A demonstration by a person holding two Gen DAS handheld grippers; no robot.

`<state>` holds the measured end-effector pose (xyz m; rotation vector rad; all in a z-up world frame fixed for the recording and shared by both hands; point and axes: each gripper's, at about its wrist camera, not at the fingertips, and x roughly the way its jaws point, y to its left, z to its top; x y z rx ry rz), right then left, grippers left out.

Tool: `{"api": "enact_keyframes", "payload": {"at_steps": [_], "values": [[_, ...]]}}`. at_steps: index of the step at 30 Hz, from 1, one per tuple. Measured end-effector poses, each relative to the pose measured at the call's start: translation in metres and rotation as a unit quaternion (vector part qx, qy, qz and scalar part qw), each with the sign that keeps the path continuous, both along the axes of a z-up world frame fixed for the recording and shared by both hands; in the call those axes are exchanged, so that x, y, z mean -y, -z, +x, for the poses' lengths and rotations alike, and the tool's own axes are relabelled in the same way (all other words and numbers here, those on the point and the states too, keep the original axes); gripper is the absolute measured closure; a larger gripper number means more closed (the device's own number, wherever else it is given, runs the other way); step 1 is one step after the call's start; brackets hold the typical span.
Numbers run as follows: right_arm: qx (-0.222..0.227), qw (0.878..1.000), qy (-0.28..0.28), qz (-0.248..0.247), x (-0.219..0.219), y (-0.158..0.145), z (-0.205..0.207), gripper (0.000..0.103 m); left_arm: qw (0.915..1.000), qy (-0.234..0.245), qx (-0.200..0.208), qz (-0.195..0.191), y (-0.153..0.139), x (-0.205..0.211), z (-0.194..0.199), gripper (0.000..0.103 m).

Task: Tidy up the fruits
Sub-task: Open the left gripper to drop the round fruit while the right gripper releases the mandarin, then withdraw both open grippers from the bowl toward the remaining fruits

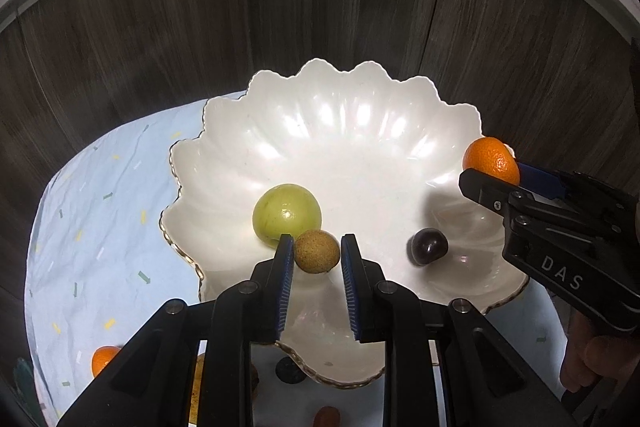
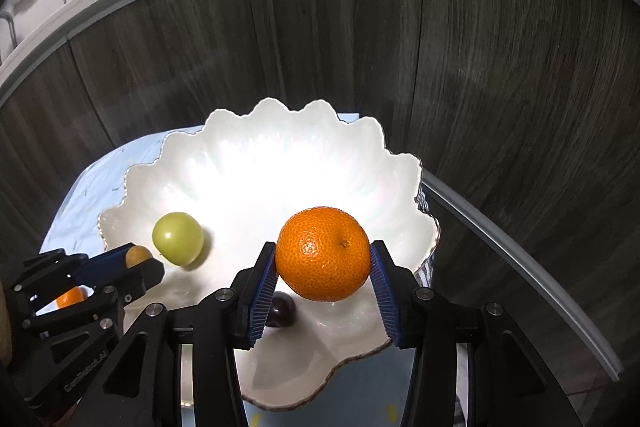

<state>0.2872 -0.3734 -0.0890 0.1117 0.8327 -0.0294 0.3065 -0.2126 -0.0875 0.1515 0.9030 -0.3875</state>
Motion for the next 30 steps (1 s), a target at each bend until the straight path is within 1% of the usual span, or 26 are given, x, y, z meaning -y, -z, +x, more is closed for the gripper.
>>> {"api": "enact_keyframes", "payload": {"at_steps": [1, 2, 3, 5, 11, 13, 15, 30], "values": [[-0.005, 1.000, -0.001, 0.003, 0.000, 0.001, 0.001, 0.056, 1.0000, -0.002, 0.000, 0.000, 0.000, 0.000, 0.000, 0.065], [-0.007, 1.000, -0.002, 0.006, 0.000, 0.002, 0.002, 0.054, 1.0000, -0.003, 0.000, -0.002, -0.001, -0.001, 0.000, 0.061], [-0.006, 1.000, -0.002, 0.008, 0.000, 0.002, 0.002, 0.046, 1.0000, -0.004, 0.000, -0.002, -0.002, -0.001, 0.000, 0.056], [0.003, 1.000, 0.005, 0.003, 0.000, -0.001, 0.000, 0.034, 1.0000, -0.005, 0.003, 0.002, -0.004, -0.001, 0.001, 0.054], [0.022, 1.000, 0.015, 0.001, 0.000, -0.015, -0.005, 0.027, 0.9998, -0.015, 0.011, 0.003, -0.013, -0.008, 0.001, 0.047], [0.027, 1.000, 0.015, -0.001, -0.001, -0.019, -0.007, 0.025, 0.9997, -0.019, 0.017, 0.005, -0.019, -0.010, 0.000, 0.040], [0.033, 0.999, 0.016, -0.002, -0.003, -0.025, -0.010, 0.021, 0.9994, -0.025, 0.025, 0.006, -0.024, -0.013, -0.001, 0.037], [0.067, 0.998, 0.006, 0.002, -0.032, -0.064, -0.035, 0.020, 0.9974, -0.049, 0.054, -0.001, -0.064, -0.048, -0.024, 0.037]]}}
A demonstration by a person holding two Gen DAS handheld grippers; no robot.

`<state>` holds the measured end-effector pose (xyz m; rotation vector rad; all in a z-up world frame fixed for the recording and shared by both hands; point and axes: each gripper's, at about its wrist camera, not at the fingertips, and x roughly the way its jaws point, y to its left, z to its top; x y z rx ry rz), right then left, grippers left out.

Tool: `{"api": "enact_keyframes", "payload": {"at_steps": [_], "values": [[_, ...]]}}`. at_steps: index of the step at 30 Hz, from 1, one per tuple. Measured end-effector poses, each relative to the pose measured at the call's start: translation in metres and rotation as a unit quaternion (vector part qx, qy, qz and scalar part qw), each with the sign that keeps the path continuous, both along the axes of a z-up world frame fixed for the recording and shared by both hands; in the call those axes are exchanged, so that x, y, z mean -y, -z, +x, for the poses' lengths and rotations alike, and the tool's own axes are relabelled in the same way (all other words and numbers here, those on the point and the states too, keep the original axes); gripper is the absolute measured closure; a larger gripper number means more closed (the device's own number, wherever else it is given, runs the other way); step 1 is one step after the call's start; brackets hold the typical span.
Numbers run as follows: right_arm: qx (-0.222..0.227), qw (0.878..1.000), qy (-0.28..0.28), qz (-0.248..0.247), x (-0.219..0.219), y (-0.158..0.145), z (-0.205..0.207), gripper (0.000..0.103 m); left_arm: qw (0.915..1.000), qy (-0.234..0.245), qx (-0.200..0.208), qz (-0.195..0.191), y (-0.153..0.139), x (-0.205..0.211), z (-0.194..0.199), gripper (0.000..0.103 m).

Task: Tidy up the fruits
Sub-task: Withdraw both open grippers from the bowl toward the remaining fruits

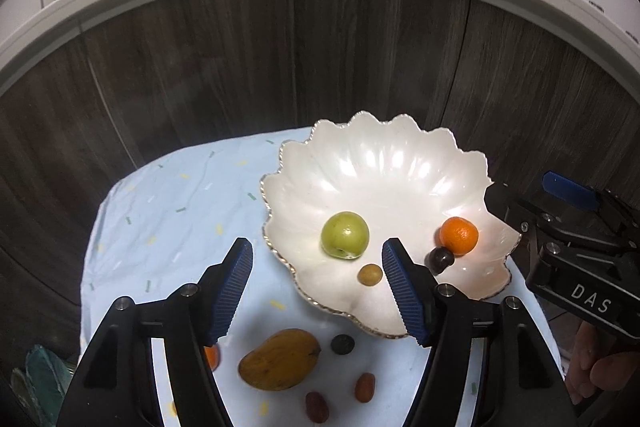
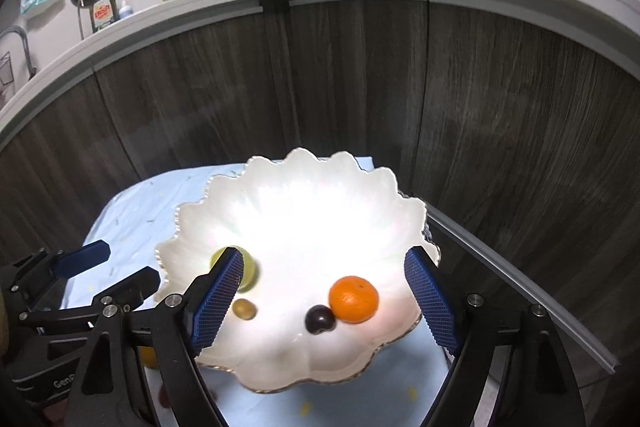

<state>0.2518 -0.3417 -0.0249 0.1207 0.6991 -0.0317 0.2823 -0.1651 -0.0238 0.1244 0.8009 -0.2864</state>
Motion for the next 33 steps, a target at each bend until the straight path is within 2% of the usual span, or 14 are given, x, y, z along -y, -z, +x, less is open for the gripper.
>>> {"api": "enact_keyframes", "payload": {"at_steps": [9, 16, 26, 33], "values": [[0.016, 1.000, -0.007, -0.003, -0.019, -0.024, -0.023, 0.020, 0.9996, -0.006, 0.028, -0.005, -0.025, -0.022, -0.021, 0.037], [0.025, 1.000, -0.015, -0.008, -0.041, -0.034, -0.037, 0.020, 0.9992, -0.017, 0.035, -0.008, -0.031, -0.044, -0.038, 0.037], [0.026, 0.999, -0.030, -0.004, -0.073, -0.032, -0.051, 0.020, 0.9982, -0.039, 0.045, 0.000, -0.033, -0.078, -0.059, 0.037], [0.026, 0.999, -0.036, -0.006, -0.083, -0.027, -0.059, 0.020, 0.9978, -0.041, 0.052, 0.009, -0.028, -0.088, -0.073, 0.037]]}}
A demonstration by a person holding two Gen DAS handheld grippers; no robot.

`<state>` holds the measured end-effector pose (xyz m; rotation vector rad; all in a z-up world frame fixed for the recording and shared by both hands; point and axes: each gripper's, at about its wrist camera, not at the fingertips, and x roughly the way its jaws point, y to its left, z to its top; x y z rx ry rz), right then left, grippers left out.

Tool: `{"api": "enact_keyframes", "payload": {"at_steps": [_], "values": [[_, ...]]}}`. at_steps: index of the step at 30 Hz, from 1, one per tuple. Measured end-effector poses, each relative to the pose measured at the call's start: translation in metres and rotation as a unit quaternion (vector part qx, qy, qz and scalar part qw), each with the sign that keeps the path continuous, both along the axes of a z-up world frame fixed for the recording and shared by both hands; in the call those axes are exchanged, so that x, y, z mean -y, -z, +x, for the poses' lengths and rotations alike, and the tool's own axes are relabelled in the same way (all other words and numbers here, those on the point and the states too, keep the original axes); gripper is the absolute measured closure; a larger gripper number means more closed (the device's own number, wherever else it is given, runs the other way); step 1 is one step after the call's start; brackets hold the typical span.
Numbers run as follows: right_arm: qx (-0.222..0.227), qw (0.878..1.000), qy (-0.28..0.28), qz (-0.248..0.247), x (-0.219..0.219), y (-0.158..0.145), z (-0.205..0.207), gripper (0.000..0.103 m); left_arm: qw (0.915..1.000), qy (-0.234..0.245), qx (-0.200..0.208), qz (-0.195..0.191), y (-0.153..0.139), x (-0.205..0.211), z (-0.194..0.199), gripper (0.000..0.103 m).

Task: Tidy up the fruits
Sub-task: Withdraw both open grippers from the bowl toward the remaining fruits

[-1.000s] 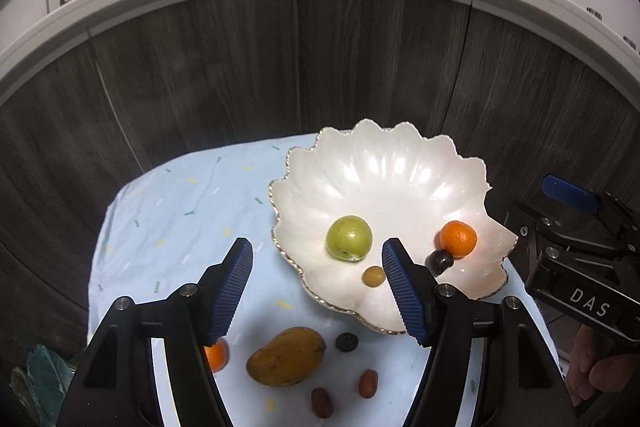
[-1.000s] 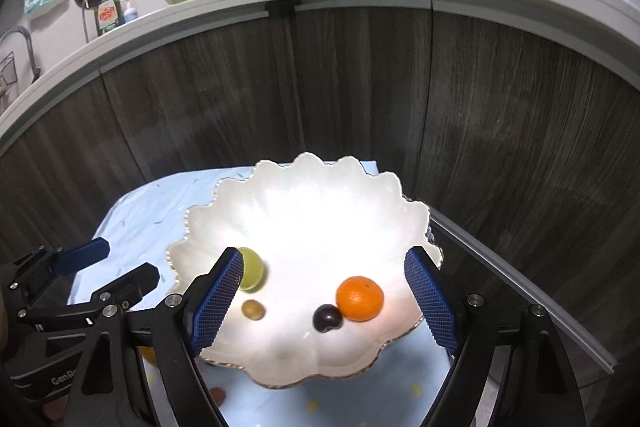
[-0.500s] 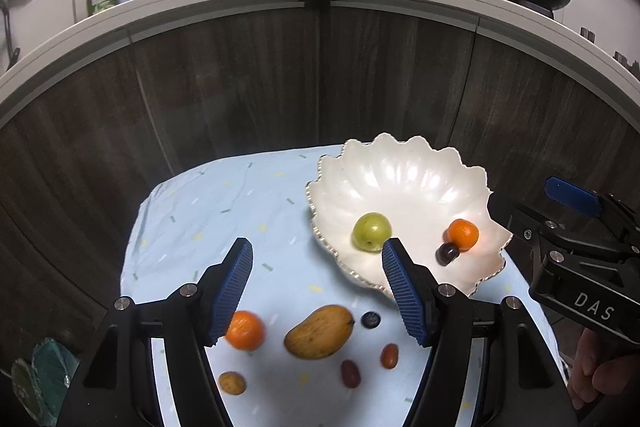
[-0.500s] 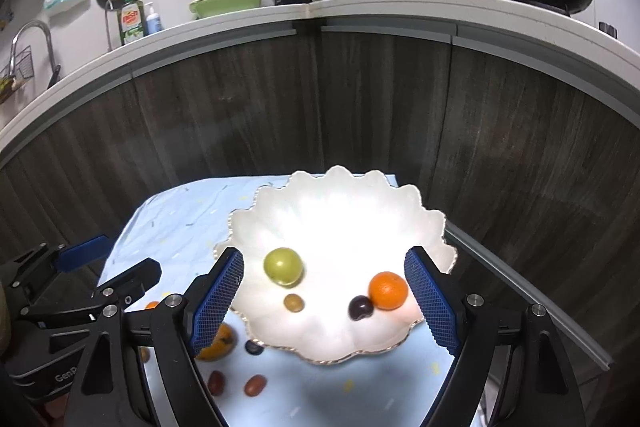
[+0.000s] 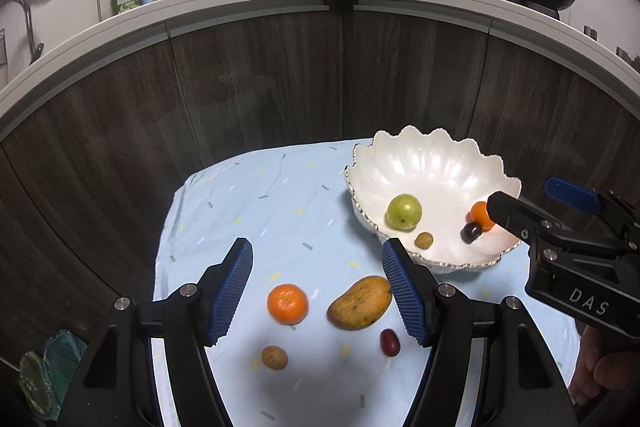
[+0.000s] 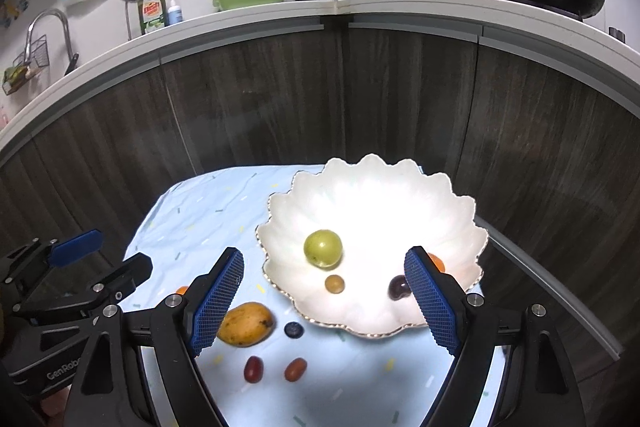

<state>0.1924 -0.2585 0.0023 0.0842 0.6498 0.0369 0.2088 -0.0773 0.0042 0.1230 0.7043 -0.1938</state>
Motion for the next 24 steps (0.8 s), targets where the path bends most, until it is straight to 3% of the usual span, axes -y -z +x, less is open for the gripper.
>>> {"api": "enact_keyframes", "payload": {"at_steps": [15, 24], "values": [[0.004, 1.000, -0.003, -0.004, -0.020, 0.016, -0.016, 0.020, 0.9999, -0.011, -0.006, 0.009, 0.030, -0.015, -0.022, 0.037], [-0.013, 1.000, -0.022, -0.013, -0.039, 0.043, -0.022, 0.021, 0.9992, -0.016, -0.023, 0.027, 0.055, -0.031, -0.035, 0.037]]}}
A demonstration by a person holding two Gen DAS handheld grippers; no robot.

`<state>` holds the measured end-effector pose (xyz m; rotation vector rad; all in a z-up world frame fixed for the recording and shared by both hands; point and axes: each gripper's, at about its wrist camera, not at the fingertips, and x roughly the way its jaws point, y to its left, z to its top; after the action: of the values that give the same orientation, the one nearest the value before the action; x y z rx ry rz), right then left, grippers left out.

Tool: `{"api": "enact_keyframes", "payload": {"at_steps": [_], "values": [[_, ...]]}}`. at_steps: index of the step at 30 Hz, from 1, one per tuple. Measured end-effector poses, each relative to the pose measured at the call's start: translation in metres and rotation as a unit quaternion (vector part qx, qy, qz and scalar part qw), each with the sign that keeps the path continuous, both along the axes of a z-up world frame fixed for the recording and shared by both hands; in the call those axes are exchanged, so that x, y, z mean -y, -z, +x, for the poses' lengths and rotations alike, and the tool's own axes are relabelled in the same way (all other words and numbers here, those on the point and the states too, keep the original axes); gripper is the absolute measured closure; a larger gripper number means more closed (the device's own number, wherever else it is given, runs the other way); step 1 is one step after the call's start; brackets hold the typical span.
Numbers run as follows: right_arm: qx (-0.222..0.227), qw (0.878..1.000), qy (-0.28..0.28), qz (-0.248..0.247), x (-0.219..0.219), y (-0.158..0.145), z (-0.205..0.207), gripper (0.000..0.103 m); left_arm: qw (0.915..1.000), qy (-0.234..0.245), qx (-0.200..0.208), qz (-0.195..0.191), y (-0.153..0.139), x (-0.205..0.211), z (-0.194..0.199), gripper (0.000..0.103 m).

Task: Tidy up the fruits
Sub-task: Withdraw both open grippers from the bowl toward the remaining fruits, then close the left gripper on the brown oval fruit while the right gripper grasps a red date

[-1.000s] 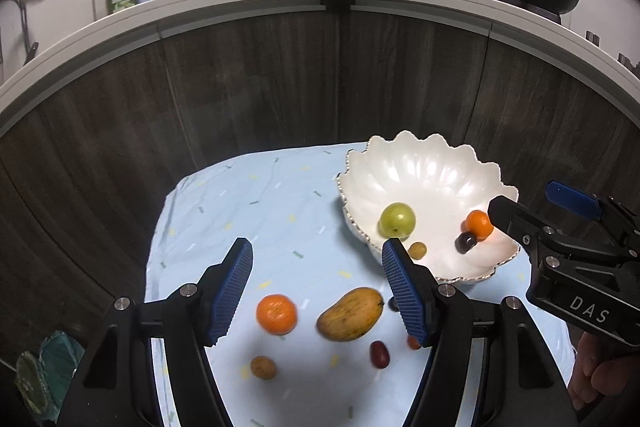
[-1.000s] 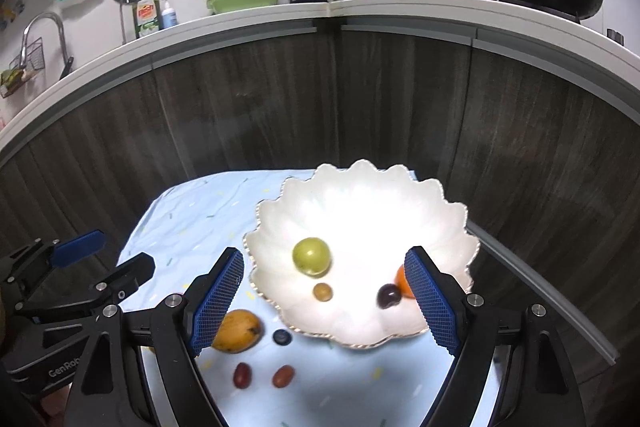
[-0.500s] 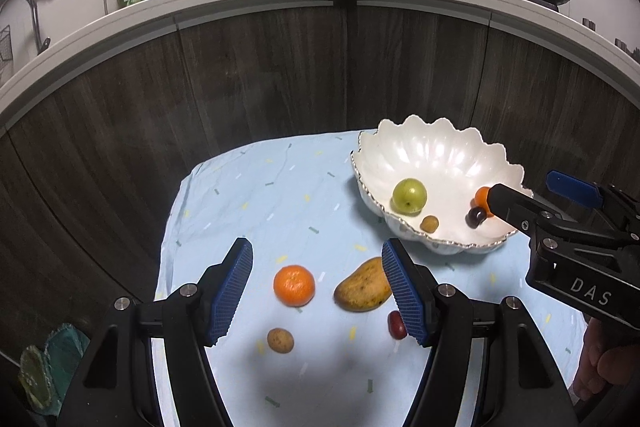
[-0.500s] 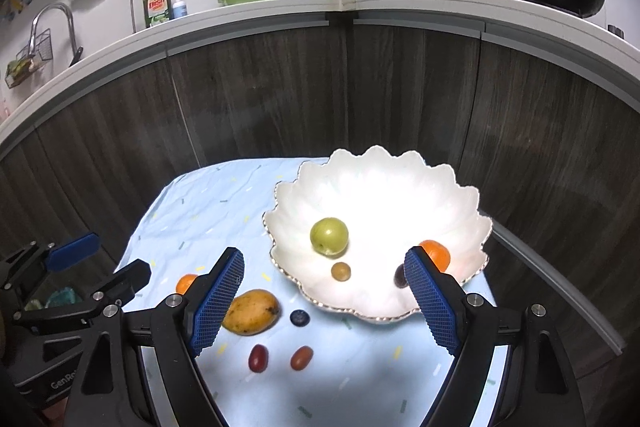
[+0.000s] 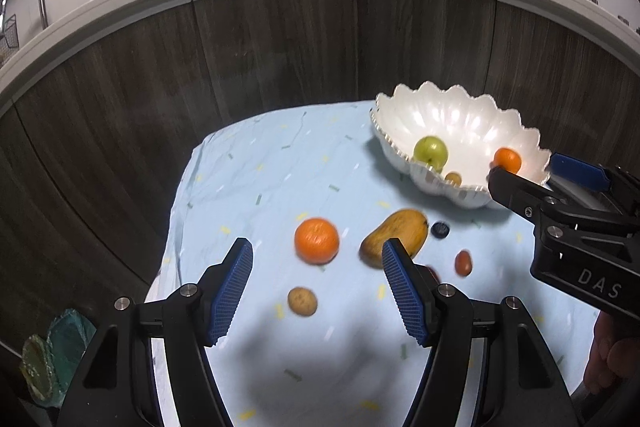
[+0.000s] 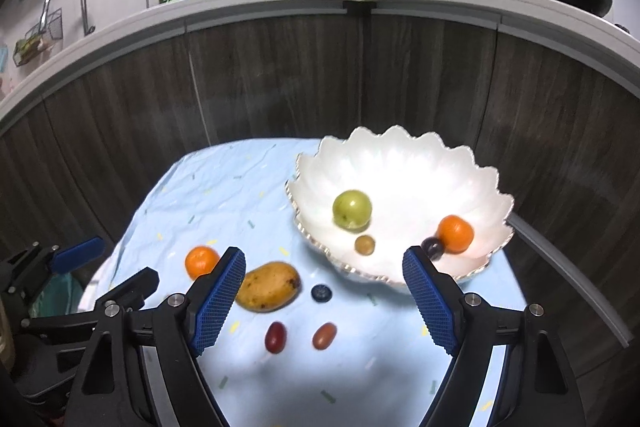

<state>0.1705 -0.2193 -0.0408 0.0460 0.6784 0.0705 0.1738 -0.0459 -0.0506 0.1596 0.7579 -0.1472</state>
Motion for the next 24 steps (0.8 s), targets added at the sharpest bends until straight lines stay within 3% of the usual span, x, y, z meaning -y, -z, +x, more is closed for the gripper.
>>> {"api": "enact_keyframes", "payload": {"at_steps": [12, 24], "values": [[-0.034, 0.999, -0.028, -0.011, -0.027, 0.047, -0.004, 0.030, 0.9999, 0.002, 0.002, 0.011, 0.034, -0.019, -0.009, 0.037], [-0.055, 0.997, -0.047, -0.018, -0.039, 0.072, 0.001, 0.038, 0.9997, 0.013, -0.005, 0.022, 0.063, -0.021, -0.005, 0.039]]}}
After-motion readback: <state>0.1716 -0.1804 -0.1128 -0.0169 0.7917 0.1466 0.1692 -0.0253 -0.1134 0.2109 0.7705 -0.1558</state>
